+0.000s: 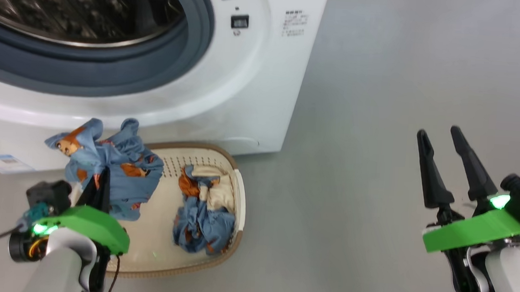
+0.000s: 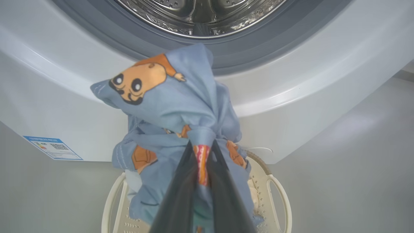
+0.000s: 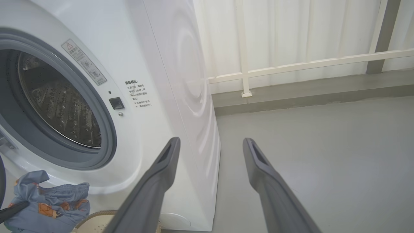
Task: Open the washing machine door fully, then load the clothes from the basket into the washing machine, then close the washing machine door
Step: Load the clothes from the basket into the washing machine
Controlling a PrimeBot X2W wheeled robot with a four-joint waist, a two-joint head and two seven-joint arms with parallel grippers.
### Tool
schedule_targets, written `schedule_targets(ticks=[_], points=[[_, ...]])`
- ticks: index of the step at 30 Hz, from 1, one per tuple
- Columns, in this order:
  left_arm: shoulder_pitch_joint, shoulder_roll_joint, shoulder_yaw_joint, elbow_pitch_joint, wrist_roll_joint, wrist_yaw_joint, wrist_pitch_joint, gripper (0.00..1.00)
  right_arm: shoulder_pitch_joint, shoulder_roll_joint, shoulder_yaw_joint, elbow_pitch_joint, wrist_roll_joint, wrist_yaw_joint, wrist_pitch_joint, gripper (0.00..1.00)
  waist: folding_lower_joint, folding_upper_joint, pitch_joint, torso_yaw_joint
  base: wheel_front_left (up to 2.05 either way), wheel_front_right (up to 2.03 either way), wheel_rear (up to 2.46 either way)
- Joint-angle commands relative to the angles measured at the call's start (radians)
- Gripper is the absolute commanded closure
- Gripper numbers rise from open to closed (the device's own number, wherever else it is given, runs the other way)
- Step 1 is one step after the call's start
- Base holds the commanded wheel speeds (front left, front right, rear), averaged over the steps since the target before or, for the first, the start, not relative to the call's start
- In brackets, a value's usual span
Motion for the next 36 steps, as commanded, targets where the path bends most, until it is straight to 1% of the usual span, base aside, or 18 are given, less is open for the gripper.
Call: schedule_targets(ticks=[1, 13, 19, 23, 30, 34, 36], points=[[0.034, 0.025, 0.040, -0.054, 0.019, 0.006, -0.011, 1.00, 0.028, -0.015, 0.006, -0.018, 0.019, 0.006, -0.008, 0.00, -0.0001, 0.0000, -0.072, 0.023, 0.00, 0.00, 0.00], [0.274, 0.005, 0.143, -0.372, 0.102, -0.006, -0.011, 1.00, 0.113, -0.029, 0.005, -0.011, 0.025, 0.006, -0.008, 0.00, -0.0001, 0.0000, -0.191, 0.031, 0.00, 0.00, 0.00], [0.404, -0.019, 0.197, -0.550, 0.140, -0.011, -0.011, 1.00, 0.136, -0.032, 0.001, -0.013, 0.026, 0.006, -0.008, 0.00, -0.0001, 0.0000, -0.216, 0.028, 0.00, 0.00, 0.00], [0.483, -0.040, 0.223, -0.645, 0.159, -0.013, -0.011, 1.00, 0.142, -0.033, -0.004, -0.015, 0.026, 0.006, -0.008, 0.00, -0.0001, 0.0000, -0.219, 0.029, 0.00, 0.00, 0.00], [0.541, -0.065, 0.240, -0.731, 0.172, -0.016, -0.011, 1.00, 0.149, -0.029, -0.020, -0.024, 0.022, 0.006, -0.008, 0.00, -0.0001, 0.0000, -0.202, 0.039, 0.00, 0.00, 0.00], [0.525, -0.071, 0.241, -0.735, 0.173, -0.019, -0.011, 1.00, 0.147, -0.027, -0.026, -0.029, 0.019, 0.006, -0.008, 0.00, -0.0001, 0.0000, -0.183, 0.042, 0.00, 0.00, 0.00], [0.492, -0.073, 0.242, -0.728, 0.174, -0.024, -0.011, 1.00, 0.138, -0.023, -0.029, -0.032, 0.018, 0.006, -0.008, 0.00, -0.0001, 0.0000, -0.162, 0.041, 0.00, 0.00, 0.00]])
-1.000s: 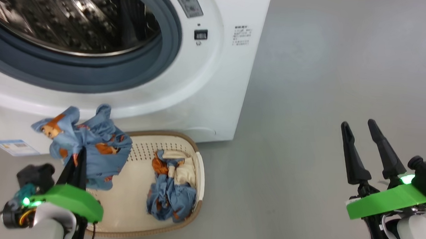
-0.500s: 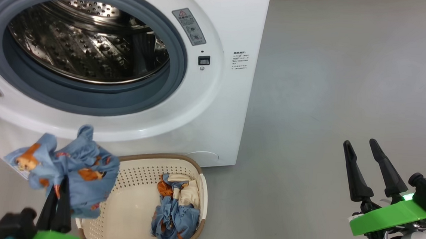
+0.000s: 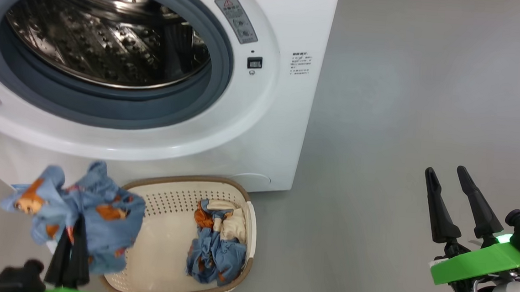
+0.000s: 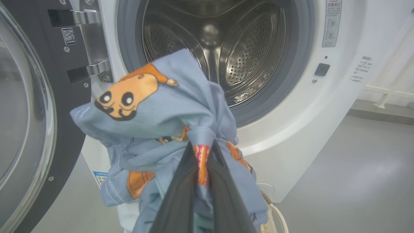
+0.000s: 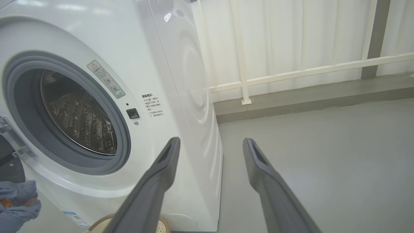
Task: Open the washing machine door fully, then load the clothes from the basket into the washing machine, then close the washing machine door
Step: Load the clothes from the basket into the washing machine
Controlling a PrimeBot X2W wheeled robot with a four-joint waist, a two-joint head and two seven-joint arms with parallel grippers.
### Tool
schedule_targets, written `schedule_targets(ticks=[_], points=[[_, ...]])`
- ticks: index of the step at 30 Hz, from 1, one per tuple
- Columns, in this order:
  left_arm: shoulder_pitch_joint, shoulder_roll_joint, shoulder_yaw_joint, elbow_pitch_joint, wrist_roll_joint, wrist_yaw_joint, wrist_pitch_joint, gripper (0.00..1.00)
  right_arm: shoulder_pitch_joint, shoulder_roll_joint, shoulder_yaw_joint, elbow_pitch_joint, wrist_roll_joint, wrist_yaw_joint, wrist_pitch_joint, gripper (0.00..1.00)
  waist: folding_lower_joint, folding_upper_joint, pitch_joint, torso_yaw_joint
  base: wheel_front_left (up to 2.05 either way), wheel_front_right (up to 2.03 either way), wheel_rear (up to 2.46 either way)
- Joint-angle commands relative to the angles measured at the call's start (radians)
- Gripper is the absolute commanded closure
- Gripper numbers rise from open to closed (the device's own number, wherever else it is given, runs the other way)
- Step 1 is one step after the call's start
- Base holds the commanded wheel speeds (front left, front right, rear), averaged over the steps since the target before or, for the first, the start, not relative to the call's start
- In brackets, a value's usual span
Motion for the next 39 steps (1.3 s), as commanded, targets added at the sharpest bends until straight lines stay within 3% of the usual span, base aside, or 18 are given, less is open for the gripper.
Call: schedule_targets(ticks=[1, 11, 24, 39], points=[[-0.082, 0.012, 0.035, -0.019, 0.013, -0.006, -0.011, 1.00, -0.015, -0.011, 0.005, -0.030, -0.005, 0.006, -0.008, 0.00, 0.0000, -0.0001, 0.032, -0.002, 0.00, 0.00, 0.00], [-0.420, 0.058, 0.039, 0.080, 0.025, -0.019, -0.011, 1.00, -0.093, 0.016, 0.000, -0.044, -0.007, 0.006, -0.008, 0.00, 0.0000, -0.0001, 0.177, -0.034, 0.00, 0.00, 0.00], [-0.882, 0.170, 0.018, 0.396, 0.069, -0.023, -0.011, 1.00, -0.193, 0.075, 0.019, -0.049, -0.008, 0.006, -0.008, 0.00, 0.0000, -0.0001, 0.334, -0.137, 0.00, 0.00, 0.00], [-1.144, 0.299, 0.028, 0.627, 0.151, -0.003, -0.011, 1.00, -0.243, 0.136, 0.067, -0.045, 0.006, 0.006, -0.008, 0.00, 0.0000, -0.0001, 0.419, -0.267, 0.00, 0.00, 0.00]])
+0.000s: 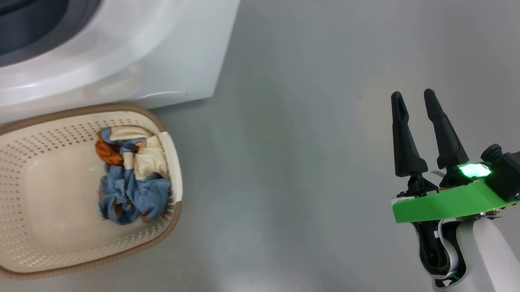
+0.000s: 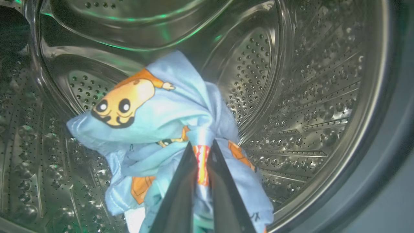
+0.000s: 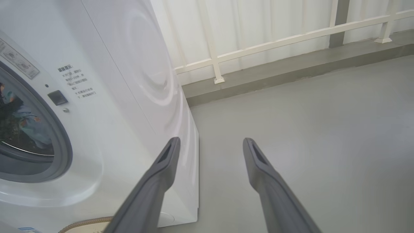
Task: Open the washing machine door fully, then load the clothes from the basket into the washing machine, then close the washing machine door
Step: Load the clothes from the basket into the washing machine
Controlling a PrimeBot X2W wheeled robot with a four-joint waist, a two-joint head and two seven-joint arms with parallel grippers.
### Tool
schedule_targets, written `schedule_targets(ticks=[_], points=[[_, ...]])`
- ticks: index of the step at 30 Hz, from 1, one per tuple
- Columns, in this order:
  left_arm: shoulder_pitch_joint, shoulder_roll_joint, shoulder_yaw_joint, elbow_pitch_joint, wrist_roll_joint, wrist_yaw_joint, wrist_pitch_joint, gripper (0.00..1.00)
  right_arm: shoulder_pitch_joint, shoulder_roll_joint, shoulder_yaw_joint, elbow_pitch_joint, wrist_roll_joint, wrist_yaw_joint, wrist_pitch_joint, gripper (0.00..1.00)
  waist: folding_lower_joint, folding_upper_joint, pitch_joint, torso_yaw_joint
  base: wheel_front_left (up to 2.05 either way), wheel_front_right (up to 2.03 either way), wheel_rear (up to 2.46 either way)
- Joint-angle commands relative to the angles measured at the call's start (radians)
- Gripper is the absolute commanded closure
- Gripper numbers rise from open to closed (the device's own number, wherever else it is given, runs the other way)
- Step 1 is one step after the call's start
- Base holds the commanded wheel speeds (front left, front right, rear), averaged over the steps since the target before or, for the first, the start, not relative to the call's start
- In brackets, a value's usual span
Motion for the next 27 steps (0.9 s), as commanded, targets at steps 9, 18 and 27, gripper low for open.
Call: schedule_targets(ticks=[9, 18, 27], points=[[-0.067, 0.084, 0.005, 0.022, 0.036, 0.022, -0.006, 0.00, -0.018, 0.004, 0.031, -0.023, 0.008, 0.006, -0.008, 0.00, 0.0000, 0.0000, 0.049, -0.047, 0.00, 0.00, 0.00], [-0.044, 0.063, 0.013, 0.012, 0.023, 0.017, -0.006, 0.00, -0.025, -0.002, 0.029, -0.021, 0.001, 0.006, -0.008, 0.00, 0.0000, 0.0000, 0.040, -0.026, 0.00, 0.00, 0.00], [0.079, 0.019, 0.063, -0.050, -0.015, 0.008, -0.006, 0.00, -0.029, -0.022, 0.022, -0.023, -0.003, 0.006, -0.008, 0.00, 0.0000, 0.0000, 0.013, 0.014, 0.00, 0.00, 0.00]])
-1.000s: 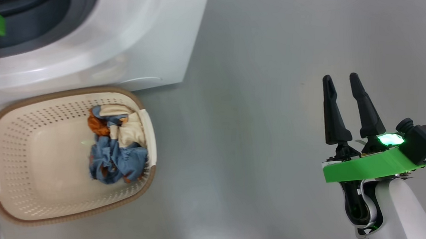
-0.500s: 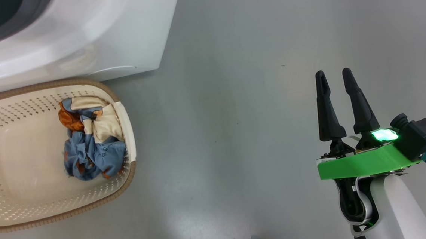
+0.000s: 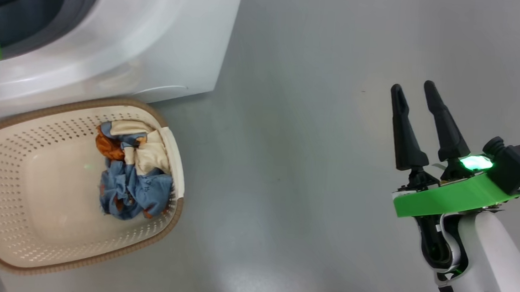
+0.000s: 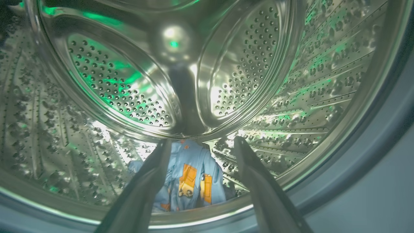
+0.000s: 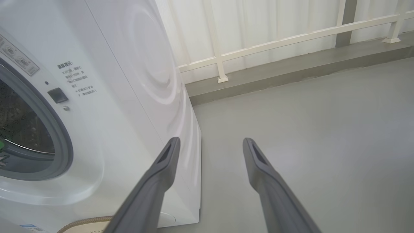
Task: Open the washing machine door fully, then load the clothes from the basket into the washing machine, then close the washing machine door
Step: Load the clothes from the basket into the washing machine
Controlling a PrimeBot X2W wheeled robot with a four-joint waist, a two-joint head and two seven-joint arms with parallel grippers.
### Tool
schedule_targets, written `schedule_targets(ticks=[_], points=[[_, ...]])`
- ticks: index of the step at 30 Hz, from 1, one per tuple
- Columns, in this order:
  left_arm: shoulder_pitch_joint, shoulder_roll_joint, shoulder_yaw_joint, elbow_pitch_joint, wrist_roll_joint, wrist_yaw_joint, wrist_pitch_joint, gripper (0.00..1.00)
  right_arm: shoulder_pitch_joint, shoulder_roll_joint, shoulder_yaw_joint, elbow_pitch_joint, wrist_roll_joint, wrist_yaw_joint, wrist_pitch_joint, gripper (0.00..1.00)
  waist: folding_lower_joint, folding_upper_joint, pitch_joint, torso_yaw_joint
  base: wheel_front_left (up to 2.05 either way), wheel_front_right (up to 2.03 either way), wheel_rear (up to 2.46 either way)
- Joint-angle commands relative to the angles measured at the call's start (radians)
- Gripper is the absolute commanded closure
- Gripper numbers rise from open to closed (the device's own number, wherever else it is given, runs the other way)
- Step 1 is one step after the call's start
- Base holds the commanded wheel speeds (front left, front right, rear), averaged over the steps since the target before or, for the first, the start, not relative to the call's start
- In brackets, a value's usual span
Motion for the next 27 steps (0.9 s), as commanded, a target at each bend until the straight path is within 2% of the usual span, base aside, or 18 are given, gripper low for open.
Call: schedule_targets(ticks=[1, 15, 27], points=[[0.038, 0.029, 0.014, -0.041, -0.001, -0.002, -0.006, 0.00, -0.003, -0.018, 0.002, -0.022, -0.011, 0.006, -0.008, 0.00, 0.0000, 0.0000, -0.011, 0.018, 0.00, 0.00, 0.00], [0.288, -0.070, 0.044, -0.220, 0.012, -0.017, -0.006, 0.00, 0.012, -0.067, -0.021, -0.019, -0.020, 0.006, -0.008, 0.00, 0.0000, 0.0000, -0.058, 0.104, 0.00, 0.00, 0.00], [0.496, -0.139, 0.052, -0.333, 0.037, -0.022, -0.006, 0.00, 0.049, -0.097, -0.022, 0.011, -0.018, 0.006, -0.008, 0.00, 0.0000, 0.0000, -0.161, 0.158, 0.00, 0.00, 0.00]])
